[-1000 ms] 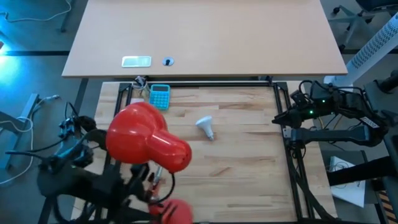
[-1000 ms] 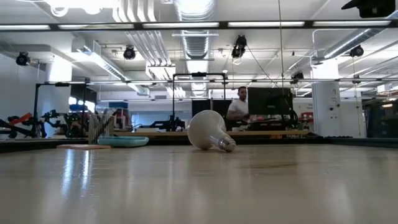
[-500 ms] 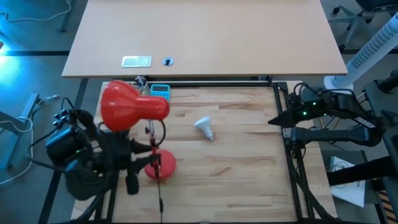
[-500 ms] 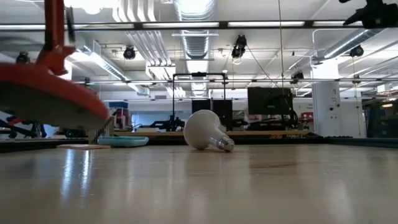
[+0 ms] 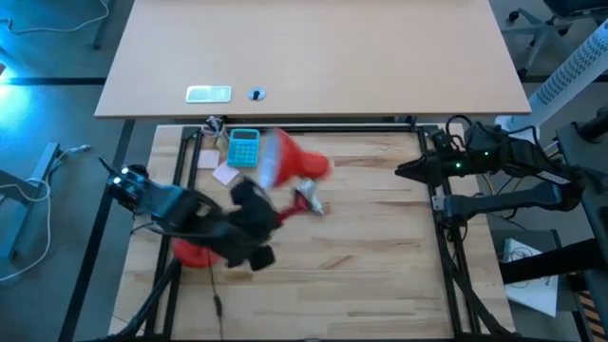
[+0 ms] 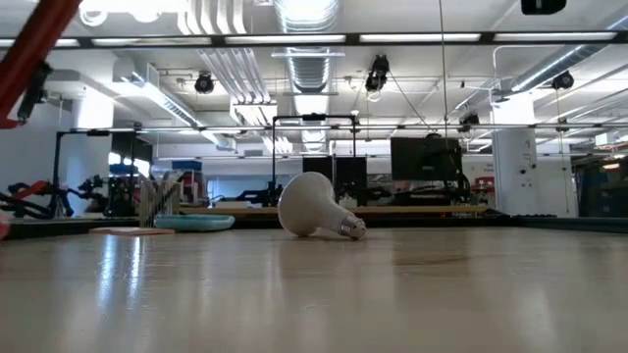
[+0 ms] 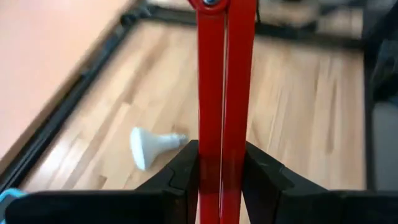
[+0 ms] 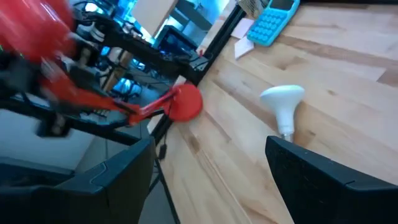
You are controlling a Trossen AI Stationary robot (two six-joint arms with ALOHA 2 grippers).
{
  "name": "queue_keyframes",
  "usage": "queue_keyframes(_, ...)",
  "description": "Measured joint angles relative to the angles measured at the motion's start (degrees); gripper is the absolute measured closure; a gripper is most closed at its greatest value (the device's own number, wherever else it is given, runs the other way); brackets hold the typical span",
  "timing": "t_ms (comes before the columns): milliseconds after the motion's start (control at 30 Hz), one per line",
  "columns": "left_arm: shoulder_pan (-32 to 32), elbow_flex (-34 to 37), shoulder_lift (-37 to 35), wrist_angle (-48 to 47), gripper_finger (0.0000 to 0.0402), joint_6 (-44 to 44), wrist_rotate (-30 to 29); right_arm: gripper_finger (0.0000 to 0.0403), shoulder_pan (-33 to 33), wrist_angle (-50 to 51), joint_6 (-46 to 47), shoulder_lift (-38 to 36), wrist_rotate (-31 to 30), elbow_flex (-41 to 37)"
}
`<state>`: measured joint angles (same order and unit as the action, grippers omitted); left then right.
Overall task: Screw lightbulb
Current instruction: Insert the light bulb into the red lamp
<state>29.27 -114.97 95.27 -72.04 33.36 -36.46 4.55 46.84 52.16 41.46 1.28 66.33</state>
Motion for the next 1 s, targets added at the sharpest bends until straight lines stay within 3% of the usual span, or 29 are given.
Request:
queue_keyframes(133, -3.54, 8.88, 0.17, 13.19, 0.0322, -6.13, 6.79, 0.0103, -0.21, 1.01, -0.61, 0.52, -0.45, 2.46)
queue_keyframes(367, -6.50, 21.85, 3.14, 34.61, 0.0322, -7.79, 13.79, 0.0102, -0.21, 6.06, -0.39, 0.50, -1.42, 5.98)
queue_keyframes(700, -7.17, 27.57, 15.61, 40.51, 0.0322, -7.22, 15.40, 0.0097, -2.91, 10.32, 0.81, 2.08, -0.94, 5.20)
queue_keyframes(1000, -7.50, 27.30, 23.14, 41.17, 0.0321, -6.00, 18.99, 0.0082, -9.65, 10.39, -3.45, 10.65, 0.15, 4.85)
